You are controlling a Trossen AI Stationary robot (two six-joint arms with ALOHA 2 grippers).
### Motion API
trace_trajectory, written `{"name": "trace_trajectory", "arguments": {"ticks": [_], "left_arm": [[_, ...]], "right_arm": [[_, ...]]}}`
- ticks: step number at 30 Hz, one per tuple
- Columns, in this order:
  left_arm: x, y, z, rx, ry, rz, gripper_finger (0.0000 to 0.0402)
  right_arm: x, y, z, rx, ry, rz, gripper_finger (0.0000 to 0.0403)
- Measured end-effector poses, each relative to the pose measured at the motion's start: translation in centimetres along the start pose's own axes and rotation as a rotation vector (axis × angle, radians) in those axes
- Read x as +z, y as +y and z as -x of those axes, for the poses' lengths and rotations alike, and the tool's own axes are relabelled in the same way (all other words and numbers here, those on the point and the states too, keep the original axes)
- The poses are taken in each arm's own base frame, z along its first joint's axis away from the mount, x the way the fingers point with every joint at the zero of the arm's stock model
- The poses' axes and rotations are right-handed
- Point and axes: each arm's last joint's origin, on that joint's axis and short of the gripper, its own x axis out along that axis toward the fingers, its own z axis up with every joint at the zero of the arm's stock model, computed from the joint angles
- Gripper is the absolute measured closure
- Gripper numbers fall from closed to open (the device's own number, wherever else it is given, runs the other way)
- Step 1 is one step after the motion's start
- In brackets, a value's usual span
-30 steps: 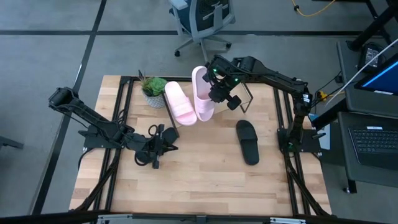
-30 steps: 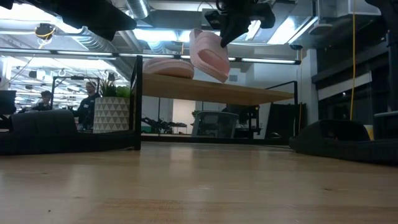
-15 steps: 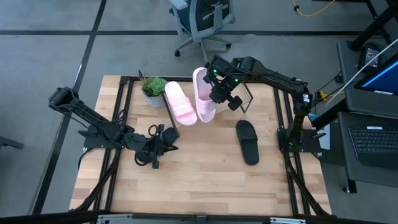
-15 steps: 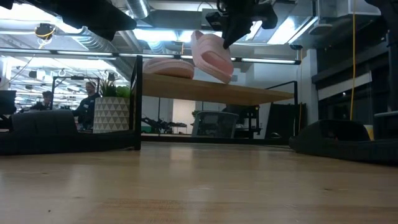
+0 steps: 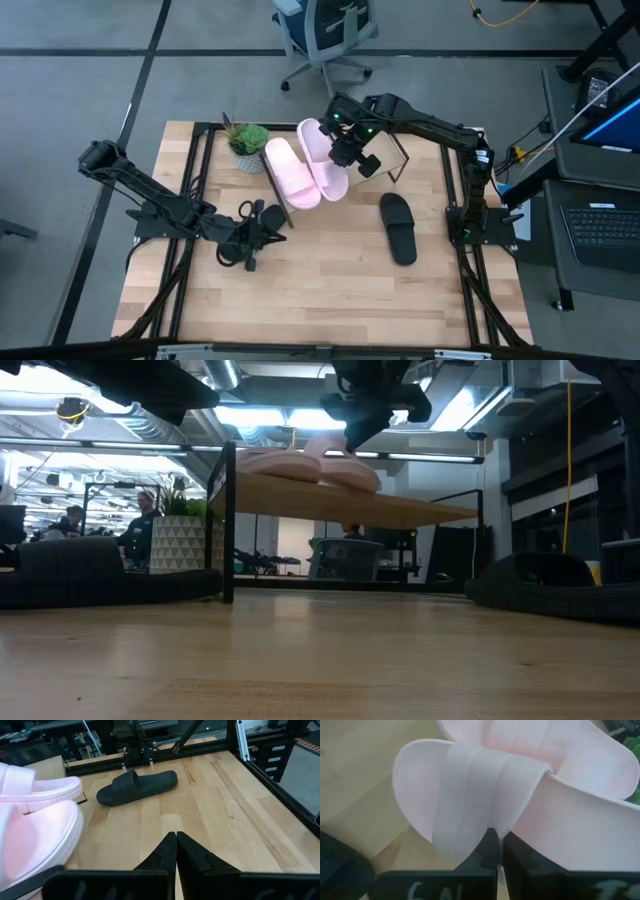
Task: Pick and place slides into the shelf
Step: Put the pink slide on the shelf
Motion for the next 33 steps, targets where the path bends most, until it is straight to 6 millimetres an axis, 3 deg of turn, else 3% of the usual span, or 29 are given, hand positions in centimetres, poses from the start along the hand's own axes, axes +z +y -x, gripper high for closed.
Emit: {"name": "trace_trajectory", "arguments": {"ticks": [33], "left_arm": [[0.00,0.00,0.00,0.000,0.000,0.000,0.0397]], "right_arm": [[0.20,-0.67,-0.06,-0.068,-0.021,-0.019,0.0369]]}}
